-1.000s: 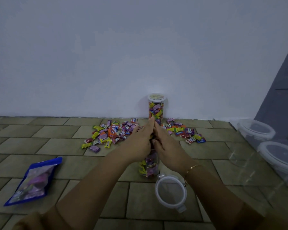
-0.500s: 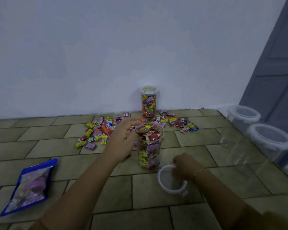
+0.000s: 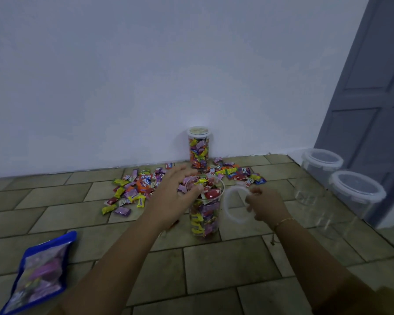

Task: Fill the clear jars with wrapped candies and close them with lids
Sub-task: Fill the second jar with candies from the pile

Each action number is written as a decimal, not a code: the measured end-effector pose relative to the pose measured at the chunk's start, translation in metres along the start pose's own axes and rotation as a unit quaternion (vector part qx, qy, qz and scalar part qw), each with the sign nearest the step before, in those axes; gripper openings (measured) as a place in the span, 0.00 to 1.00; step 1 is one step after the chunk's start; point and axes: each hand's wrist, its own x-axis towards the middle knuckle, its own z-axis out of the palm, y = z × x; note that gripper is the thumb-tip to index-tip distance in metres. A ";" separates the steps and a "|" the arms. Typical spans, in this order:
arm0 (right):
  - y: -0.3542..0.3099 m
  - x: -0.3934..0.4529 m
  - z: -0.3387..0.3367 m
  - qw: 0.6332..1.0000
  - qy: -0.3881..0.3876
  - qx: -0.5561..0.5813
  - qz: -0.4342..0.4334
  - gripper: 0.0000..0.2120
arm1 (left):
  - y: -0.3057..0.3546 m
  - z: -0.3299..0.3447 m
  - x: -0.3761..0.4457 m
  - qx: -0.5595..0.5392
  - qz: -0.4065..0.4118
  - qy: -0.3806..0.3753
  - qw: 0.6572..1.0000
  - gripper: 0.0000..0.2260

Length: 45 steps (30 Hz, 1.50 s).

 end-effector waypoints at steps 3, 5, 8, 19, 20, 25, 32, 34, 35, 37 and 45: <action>-0.026 -0.003 -0.003 0.990 0.021 0.132 -0.045 0.08 | -0.002 0.003 0.000 0.032 0.052 0.062 0.996 0.14; -0.041 -0.009 -0.002 0.981 0.030 0.169 -0.094 0.11 | -0.004 0.004 0.000 0.073 0.065 0.074 0.992 0.20; -0.053 -0.023 0.005 0.974 0.034 0.129 -0.183 0.12 | -0.007 0.005 0.000 0.120 0.074 0.055 0.988 0.28; -0.031 -0.037 0.032 0.897 0.079 -0.073 -0.428 0.14 | -0.024 0.013 -0.008 -0.147 -0.036 0.011 0.988 0.13; -0.031 -0.037 0.032 0.890 0.084 -0.079 -0.441 0.14 | -0.025 0.014 -0.009 -0.190 -0.068 0.010 0.979 0.14; -0.030 -0.040 0.032 0.860 0.081 -0.096 -0.495 0.13 | -0.023 0.016 0.005 -0.327 -0.222 0.046 0.918 0.10; -0.027 -0.043 0.030 0.857 0.047 -0.103 -0.503 0.14 | -0.008 0.011 0.014 -0.256 -0.216 0.005 0.942 0.13; -0.025 -0.042 0.031 0.865 0.030 -0.095 -0.493 0.14 | -0.004 0.012 0.013 -0.249 -0.214 0.014 0.945 0.10; -0.023 -0.042 0.032 0.869 0.025 -0.088 -0.486 0.14 | -0.003 0.013 0.012 -0.245 -0.217 0.016 0.945 0.09; -0.020 -0.042 0.035 0.876 0.025 -0.068 -0.477 0.15 | -0.003 0.014 0.010 -0.250 -0.219 0.021 0.943 0.08; -0.029 -0.038 0.037 0.927 0.044 0.024 -0.373 0.15 | -0.005 0.016 0.013 -0.249 -0.208 0.020 0.946 0.09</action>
